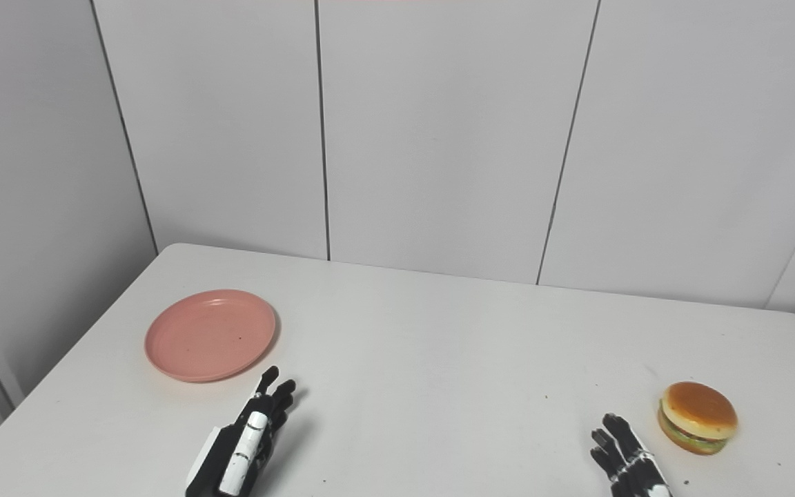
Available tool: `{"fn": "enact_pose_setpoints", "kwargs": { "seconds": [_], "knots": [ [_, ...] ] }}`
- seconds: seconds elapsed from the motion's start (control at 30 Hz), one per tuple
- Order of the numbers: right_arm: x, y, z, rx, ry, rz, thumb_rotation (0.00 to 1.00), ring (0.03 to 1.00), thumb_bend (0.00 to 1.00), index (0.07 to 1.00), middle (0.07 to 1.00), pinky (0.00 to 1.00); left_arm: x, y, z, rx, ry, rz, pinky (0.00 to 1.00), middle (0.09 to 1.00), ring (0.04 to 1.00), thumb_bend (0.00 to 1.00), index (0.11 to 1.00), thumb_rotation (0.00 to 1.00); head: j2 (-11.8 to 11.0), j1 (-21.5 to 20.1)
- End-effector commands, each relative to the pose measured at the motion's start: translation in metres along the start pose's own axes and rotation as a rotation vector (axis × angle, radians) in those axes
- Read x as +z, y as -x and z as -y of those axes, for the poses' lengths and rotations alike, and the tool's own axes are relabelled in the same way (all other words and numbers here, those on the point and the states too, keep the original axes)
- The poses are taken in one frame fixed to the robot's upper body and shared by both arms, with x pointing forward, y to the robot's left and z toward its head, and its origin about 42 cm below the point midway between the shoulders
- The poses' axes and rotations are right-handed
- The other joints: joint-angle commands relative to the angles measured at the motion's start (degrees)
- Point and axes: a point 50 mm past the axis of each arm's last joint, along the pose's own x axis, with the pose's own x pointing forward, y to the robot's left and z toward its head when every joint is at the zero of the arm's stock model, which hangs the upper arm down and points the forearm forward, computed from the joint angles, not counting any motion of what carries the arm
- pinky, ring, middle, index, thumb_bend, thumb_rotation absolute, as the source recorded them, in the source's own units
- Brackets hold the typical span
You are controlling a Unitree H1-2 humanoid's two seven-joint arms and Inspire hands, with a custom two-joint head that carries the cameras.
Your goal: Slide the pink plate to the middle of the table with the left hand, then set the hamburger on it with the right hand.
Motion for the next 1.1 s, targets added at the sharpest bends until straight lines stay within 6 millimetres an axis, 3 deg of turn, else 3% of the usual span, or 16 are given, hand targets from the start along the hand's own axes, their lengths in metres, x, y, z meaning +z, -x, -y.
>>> {"fn": "enact_pose_setpoints", "kwargs": {
  "seconds": [0.0,0.1,0.23,0.53,0.6,0.93,1.07],
  "knots": [
    [-0.027,0.004,0.029,-0.087,0.022,-0.169,1.0,0.911,0.82,0.861,0.927,0.92,-0.001,0.034,-0.008,0.044,-0.029,-0.026,0.99,0.935,0.959,0.69,0.954,0.9,0.0,-0.3],
    [-0.028,0.003,0.028,-0.089,0.019,-0.168,1.0,0.912,0.82,0.86,0.926,0.92,0.015,0.03,-0.01,0.053,-0.039,0.036,0.99,0.927,0.951,0.71,0.935,0.9,0.0,-0.4],
    [-0.028,0.003,0.025,-0.091,0.022,-0.168,0.99,0.904,0.84,0.862,0.926,0.91,0.053,0.007,-0.021,0.077,-0.047,0.176,0.97,0.915,0.929,0.76,0.917,0.89,0.0,-0.8],
    [-0.03,0.002,0.023,-0.095,0.017,-0.168,0.98,0.892,0.83,0.854,0.914,0.89,0.096,-0.033,-0.046,0.092,-0.095,0.332,0.96,0.92,0.929,0.83,0.872,0.88,-0.1,-0.9],
    [-0.03,0.002,0.023,-0.095,0.017,-0.168,0.98,0.891,0.83,0.855,0.913,0.89,0.1,-0.039,-0.05,0.091,-0.085,0.351,0.97,0.924,0.941,0.84,0.862,0.87,-0.1,-0.9],
    [-0.031,0.002,0.02,-0.092,0.021,-0.166,0.99,0.886,0.82,0.847,0.908,0.88,0.111,-0.076,-0.116,0.151,-0.201,0.403,0.98,0.918,0.947,0.94,0.821,0.83,-0.1,-1.3],
    [-0.031,0.001,0.02,-0.091,0.024,-0.171,0.99,0.888,0.82,0.845,0.908,0.88,0.116,-0.089,-0.133,0.176,-0.215,0.404,0.96,0.918,0.954,0.89,0.786,0.86,-0.2,-1.2]
  ]
}}
